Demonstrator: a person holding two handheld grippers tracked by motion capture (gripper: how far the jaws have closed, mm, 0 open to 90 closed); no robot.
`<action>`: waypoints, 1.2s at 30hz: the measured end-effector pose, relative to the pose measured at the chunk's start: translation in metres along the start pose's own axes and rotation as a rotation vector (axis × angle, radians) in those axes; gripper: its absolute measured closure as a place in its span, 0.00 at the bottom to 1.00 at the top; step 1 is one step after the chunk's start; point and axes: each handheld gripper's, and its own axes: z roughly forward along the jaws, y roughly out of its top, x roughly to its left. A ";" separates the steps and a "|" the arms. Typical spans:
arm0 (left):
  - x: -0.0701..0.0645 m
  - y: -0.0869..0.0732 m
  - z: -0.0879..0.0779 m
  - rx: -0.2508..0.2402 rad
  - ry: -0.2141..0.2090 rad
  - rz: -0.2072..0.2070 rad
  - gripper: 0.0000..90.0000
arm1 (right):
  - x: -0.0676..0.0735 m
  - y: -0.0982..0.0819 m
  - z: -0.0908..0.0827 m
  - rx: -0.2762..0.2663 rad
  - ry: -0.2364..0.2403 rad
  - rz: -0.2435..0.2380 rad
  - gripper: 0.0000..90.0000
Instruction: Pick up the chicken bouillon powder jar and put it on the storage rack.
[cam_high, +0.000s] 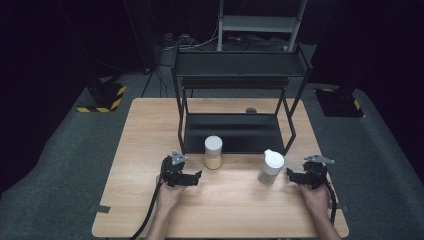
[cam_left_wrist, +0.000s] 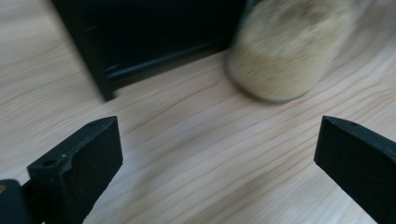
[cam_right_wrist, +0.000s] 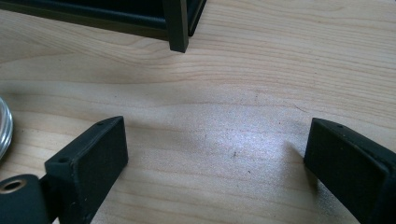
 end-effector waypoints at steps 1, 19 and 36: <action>0.000 0.000 0.000 0.000 0.000 0.000 0.02 | 0.000 0.000 0.000 0.000 0.000 0.000 0.06; -0.022 0.030 0.031 -0.083 -0.041 0.003 0.06 | 0.000 0.000 0.000 -0.001 0.000 0.001 0.07; -0.033 0.042 0.039 -0.144 -0.027 0.006 0.18 | 0.001 0.000 0.000 -0.003 0.001 0.000 0.07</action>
